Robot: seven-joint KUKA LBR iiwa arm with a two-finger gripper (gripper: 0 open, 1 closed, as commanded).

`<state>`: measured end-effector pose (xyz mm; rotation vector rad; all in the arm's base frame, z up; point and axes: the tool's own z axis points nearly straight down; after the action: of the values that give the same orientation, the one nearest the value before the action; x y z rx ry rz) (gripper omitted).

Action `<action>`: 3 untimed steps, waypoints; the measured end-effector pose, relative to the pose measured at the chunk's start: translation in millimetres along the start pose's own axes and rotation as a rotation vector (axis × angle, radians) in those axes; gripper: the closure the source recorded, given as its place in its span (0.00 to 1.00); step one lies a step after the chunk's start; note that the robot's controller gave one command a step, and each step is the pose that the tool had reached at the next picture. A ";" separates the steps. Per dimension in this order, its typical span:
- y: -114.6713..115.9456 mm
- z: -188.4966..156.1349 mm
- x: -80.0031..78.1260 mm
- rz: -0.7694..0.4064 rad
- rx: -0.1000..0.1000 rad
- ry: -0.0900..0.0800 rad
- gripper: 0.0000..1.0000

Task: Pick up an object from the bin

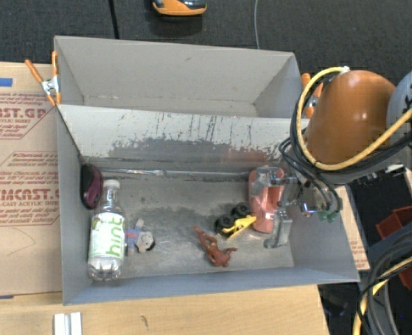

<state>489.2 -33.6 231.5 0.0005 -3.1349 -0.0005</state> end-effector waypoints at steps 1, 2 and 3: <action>0.0 -4.1 -1.6 0.000 0.001 -0.008 0.00; -1.7 52.4 -7.6 0.014 0.001 -0.015 0.00; -4.8 73.4 -6.6 0.006 0.000 -0.011 0.00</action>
Offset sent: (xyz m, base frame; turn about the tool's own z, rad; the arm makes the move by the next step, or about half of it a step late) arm 0.0105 -0.0048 -0.1239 0.0335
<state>495.3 -38.4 158.0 -0.0097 -3.1457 -0.0008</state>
